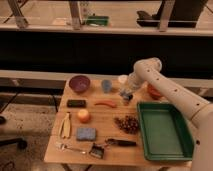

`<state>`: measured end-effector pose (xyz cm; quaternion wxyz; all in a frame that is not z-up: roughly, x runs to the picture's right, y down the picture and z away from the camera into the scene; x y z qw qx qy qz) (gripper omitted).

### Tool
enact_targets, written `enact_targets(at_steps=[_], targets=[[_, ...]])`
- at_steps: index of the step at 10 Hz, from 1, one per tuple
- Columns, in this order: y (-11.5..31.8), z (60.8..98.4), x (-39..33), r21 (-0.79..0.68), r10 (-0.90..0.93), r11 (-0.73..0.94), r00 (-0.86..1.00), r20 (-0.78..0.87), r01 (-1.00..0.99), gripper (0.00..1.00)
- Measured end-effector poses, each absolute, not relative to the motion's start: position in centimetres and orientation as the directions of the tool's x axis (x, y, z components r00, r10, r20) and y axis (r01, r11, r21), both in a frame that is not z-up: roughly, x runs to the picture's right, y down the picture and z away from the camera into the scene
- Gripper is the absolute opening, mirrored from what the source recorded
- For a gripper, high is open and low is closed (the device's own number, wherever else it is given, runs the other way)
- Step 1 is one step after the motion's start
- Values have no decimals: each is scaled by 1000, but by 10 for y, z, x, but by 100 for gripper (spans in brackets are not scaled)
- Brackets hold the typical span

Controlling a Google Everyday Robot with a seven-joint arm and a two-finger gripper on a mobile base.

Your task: Place towel in metal cup

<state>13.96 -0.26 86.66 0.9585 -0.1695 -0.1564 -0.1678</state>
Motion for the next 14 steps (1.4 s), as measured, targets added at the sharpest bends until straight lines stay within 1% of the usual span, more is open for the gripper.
enact_targets(at_steps=[1, 2, 4, 5, 8, 14], targets=[[-2, 866, 139, -274, -269, 885, 894, 357, 376, 11], [-2, 866, 135, -277, -272, 882, 892, 360, 381, 24], [-2, 867, 128, -283, -276, 877, 889, 366, 389, 44], [-3, 868, 126, -290, -278, 873, 889, 365, 392, 56], [-3, 874, 119, -313, -277, 863, 890, 364, 396, 79], [-2, 881, 123, -332, -256, 865, 900, 354, 376, 80]])
